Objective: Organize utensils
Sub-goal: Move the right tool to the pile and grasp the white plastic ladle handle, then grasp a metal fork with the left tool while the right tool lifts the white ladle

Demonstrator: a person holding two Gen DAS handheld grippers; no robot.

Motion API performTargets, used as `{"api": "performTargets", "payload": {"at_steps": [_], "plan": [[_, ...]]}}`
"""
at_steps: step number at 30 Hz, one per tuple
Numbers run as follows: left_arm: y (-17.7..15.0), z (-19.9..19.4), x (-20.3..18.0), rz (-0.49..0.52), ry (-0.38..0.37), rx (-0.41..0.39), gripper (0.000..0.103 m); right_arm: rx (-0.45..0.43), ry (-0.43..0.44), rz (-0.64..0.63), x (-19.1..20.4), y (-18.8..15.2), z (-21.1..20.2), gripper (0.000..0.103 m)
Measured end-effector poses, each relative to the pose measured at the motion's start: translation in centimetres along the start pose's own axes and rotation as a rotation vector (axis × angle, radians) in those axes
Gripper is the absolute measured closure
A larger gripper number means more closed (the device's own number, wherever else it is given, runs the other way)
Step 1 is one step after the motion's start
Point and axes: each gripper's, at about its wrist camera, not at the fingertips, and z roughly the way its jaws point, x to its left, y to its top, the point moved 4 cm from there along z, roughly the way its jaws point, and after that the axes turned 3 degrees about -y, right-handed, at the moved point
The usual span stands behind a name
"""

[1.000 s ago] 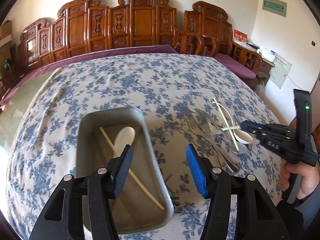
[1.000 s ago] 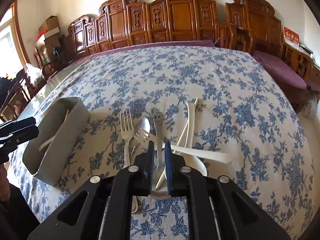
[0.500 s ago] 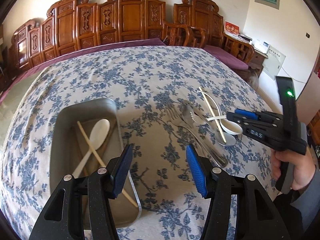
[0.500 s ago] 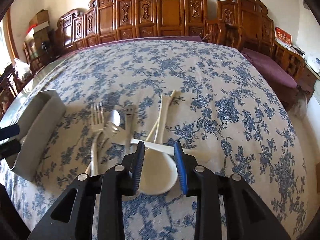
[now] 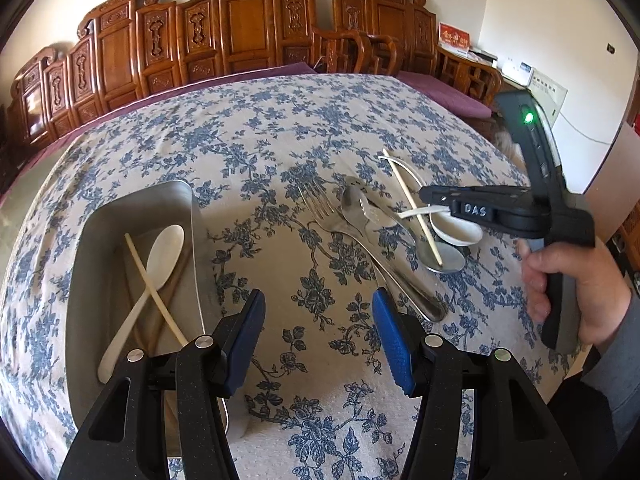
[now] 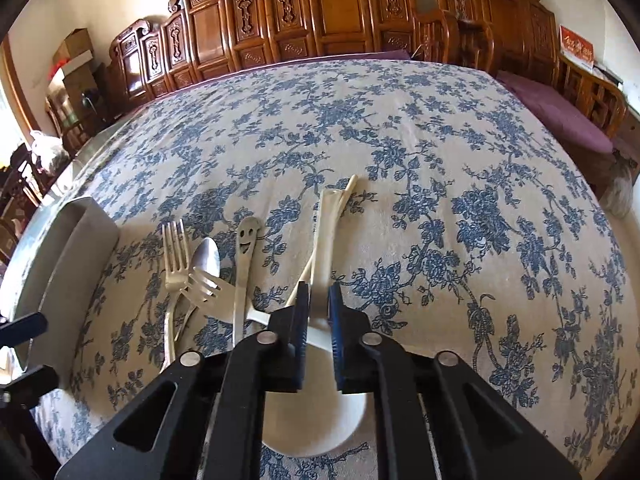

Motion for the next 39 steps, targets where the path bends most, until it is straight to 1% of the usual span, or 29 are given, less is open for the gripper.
{"api": "performTargets", "payload": {"at_steps": [3,6,8,9,10,17,21,24,28,33,34,39], "plan": [[0.0,0.2,-0.1,-0.002,0.006,0.001,0.050,0.004,0.017,0.008,-0.2,-0.2,-0.2,0.092],[-0.1,0.2,-0.5,0.003,0.007,-0.004,0.050,-0.030,0.035,0.036,-0.9,0.1,-1.5,0.093],[-0.1,0.2,-0.7,0.008,0.010,-0.008,0.050,-0.057,0.052,0.065,-1.6,0.2,-2.5,0.094],[-0.1,0.2,-0.9,0.011,0.009,-0.010,0.050,-0.070,0.056,0.078,-2.0,0.2,-3.0,0.098],[-0.1,0.2,-1.0,0.013,0.011,-0.010,0.050,-0.078,0.057,0.089,-2.4,0.3,-3.3,0.099],[-0.1,0.8,-2.3,0.032,0.027,-0.001,0.050,-0.092,0.087,0.126,-4.0,0.1,-3.9,0.099],[0.4,1.1,-3.1,0.043,0.033,-0.004,0.050,-0.123,0.104,0.147,-4.7,0.3,-4.9,0.099],[0.9,1.5,-3.5,0.049,0.030,-0.003,0.050,-0.149,0.102,0.162,-5.5,0.3,-5.8,0.099],[1.4,2.7,-3.8,0.043,0.027,0.022,0.050,-0.183,0.091,0.173,-6.3,0.5,-6.8,0.099],[2.2,5.5,-3.5,-0.006,0.001,0.072,0.050,-0.200,0.092,0.177,-6.9,0.6,-7.3,0.099],[2.3,6.0,-3.5,-0.013,-0.004,0.078,0.051,-0.201,0.098,0.184,-7.1,0.6,-7.3,0.099],[2.9,8.3,-3.3,-0.055,-0.022,0.111,0.063,-0.207,0.120,0.211,-7.7,0.6,-7.3,0.099]]}}
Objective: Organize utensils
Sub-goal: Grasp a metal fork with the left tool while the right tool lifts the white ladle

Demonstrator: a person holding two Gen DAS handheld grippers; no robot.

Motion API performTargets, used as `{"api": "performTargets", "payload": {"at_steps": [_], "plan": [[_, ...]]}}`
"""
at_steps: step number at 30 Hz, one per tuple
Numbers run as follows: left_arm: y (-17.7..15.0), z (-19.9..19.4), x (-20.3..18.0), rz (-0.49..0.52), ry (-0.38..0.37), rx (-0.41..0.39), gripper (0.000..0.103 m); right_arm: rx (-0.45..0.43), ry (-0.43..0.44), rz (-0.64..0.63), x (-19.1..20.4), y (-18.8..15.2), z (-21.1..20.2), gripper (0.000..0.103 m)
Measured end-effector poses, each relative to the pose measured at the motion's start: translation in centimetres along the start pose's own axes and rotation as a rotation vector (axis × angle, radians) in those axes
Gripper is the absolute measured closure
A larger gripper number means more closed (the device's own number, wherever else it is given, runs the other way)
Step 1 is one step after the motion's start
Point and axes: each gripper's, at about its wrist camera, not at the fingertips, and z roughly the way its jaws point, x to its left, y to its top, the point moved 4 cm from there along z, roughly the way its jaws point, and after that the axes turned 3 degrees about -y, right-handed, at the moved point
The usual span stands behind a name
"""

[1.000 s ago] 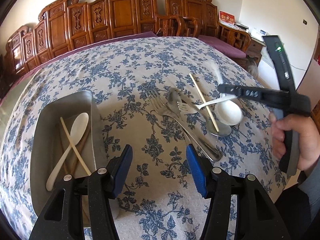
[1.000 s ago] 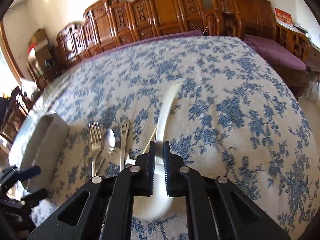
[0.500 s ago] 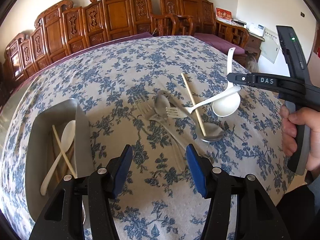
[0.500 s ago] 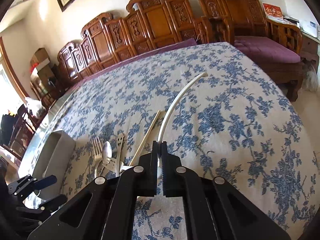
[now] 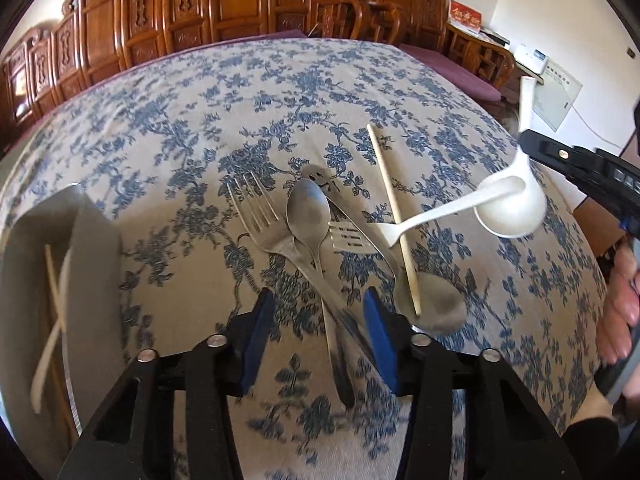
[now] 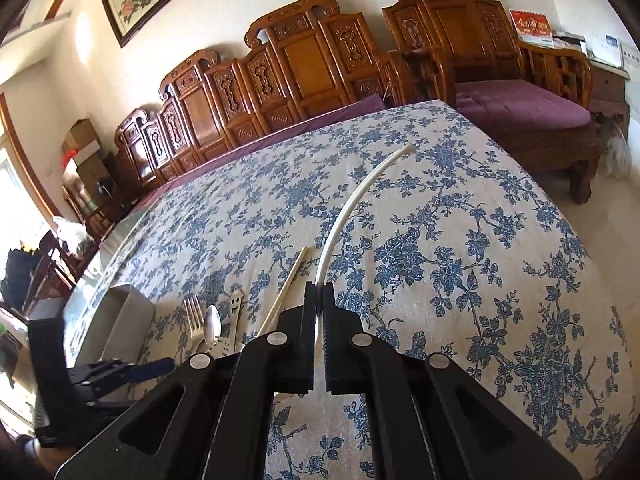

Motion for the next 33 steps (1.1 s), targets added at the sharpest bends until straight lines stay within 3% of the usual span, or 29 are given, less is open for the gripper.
{"api": "performTargets", "payload": {"at_steps": [4,8,15,24,33], "plan": [[0.4,0.9,0.1,-0.015,0.004,-0.001,0.067,0.008,0.004,-0.001,0.1,-0.1,0.3,0.099],[0.8,1.2,0.2,-0.028,0.008,-0.008,0.085,0.010,0.011,-0.002,0.3,-0.1,0.3,0.099],[0.5,0.6,0.7,-0.028,0.026,-0.025,0.097,-0.002,0.015,0.005,0.4,0.1,0.0,0.099],[0.3,-0.9,1.3,-0.004,0.054,-0.042,0.097,-0.019,0.008,-0.005,0.5,0.4,-0.5,0.099],[0.3,-3.9,1.6,0.020,0.062,-0.096,0.097,-0.125,-0.008,-0.022,1.1,2.0,-3.3,0.099]]}}
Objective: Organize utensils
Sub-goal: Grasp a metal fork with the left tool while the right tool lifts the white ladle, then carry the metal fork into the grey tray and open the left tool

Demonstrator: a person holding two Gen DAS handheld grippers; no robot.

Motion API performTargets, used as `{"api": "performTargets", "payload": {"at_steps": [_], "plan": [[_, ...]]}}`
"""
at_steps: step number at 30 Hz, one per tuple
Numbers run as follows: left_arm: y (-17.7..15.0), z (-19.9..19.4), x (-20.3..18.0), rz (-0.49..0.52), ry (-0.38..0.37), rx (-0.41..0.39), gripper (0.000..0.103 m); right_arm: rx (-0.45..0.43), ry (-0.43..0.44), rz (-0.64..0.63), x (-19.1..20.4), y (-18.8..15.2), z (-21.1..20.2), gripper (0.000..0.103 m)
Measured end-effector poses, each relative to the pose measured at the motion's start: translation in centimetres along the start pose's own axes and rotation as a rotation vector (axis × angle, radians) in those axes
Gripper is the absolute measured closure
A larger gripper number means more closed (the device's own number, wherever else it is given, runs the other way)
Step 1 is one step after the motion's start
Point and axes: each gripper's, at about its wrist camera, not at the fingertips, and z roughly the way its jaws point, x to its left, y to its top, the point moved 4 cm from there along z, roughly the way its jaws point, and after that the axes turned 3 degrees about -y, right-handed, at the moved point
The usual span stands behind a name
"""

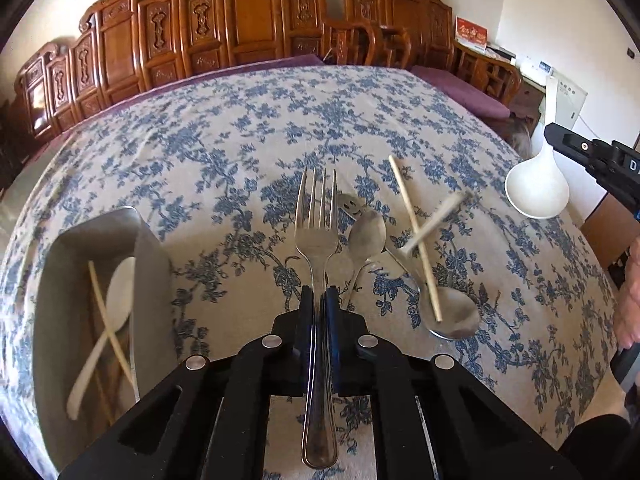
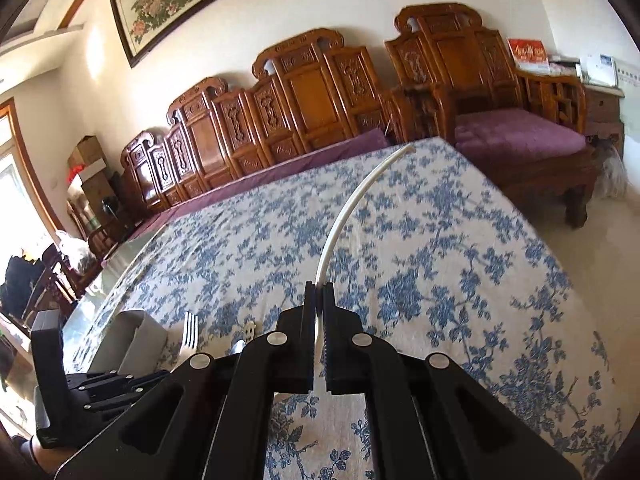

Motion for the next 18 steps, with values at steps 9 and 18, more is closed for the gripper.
{"api": "performTargets", "payload": {"at_steps": [9,18], "plan": [[0.6,-3.2,0.0,0.006,-0.018,-0.063,0.097,0.004,0.051,-0.054,3.0,0.0,-0.6,0.099],[0.6,-6.5,1.4,0.004,-0.013,-0.113,0.097,0.087,0.097,-0.138,8.0,-2.6,0.5,0.099]]}}
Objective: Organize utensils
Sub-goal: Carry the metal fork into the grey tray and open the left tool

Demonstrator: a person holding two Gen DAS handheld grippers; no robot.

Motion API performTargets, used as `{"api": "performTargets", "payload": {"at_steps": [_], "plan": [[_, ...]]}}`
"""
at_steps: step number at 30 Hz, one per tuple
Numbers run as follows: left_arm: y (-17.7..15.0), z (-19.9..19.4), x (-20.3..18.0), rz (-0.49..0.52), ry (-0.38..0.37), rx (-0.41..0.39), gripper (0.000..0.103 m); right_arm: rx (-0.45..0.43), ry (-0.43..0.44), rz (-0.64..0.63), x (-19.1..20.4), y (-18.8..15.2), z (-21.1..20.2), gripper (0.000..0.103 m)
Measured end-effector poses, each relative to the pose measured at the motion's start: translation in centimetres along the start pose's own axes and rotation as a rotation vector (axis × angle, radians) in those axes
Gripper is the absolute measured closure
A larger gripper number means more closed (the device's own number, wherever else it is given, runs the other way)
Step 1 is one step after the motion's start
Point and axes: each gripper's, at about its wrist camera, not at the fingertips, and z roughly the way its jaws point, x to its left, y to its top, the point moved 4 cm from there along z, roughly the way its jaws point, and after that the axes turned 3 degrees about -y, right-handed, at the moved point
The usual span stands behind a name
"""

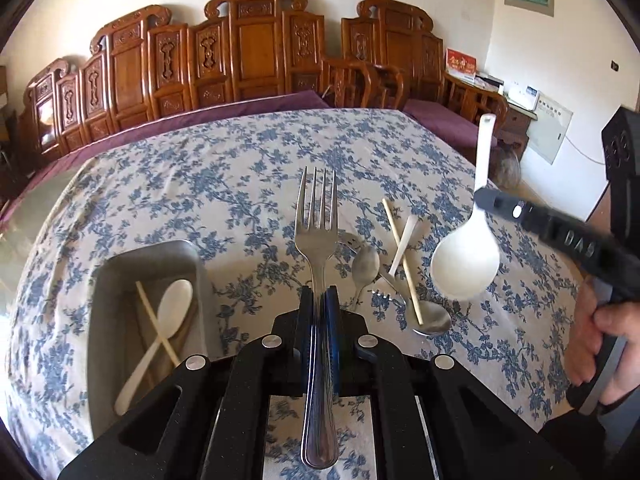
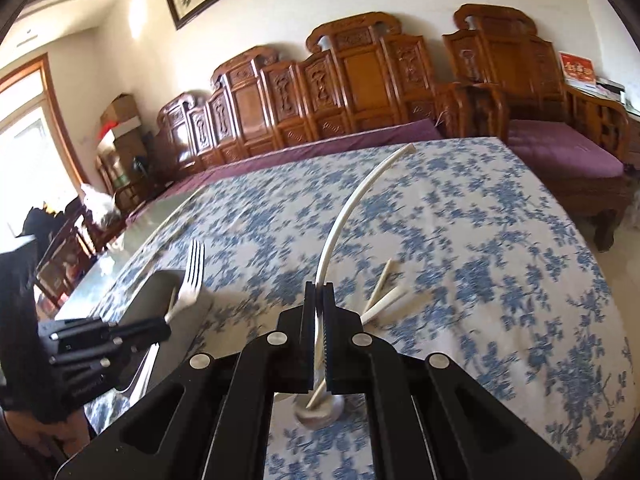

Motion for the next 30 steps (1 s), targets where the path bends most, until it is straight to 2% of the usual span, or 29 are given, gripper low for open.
{"api": "performTargets", "payload": {"at_steps": [16,24,30], "plan": [[0.0,-4.8,5.8,-0.038,0.069,-0.050,0.097,0.065,0.040,-0.112,6.3,-2.0,1.0,0.099],[-1.7,-3.6,9.8,-0.108,0.105,-0.003,0.097,0.112,0.049,-0.174,9.2,-4.1,1.4,0.099],[-2.7,-1.6,11.9,-0.130,0.123,0.049,0.097,0.128,0.046,-0.186,9.4,-4.7,2.0,0.099]]}}
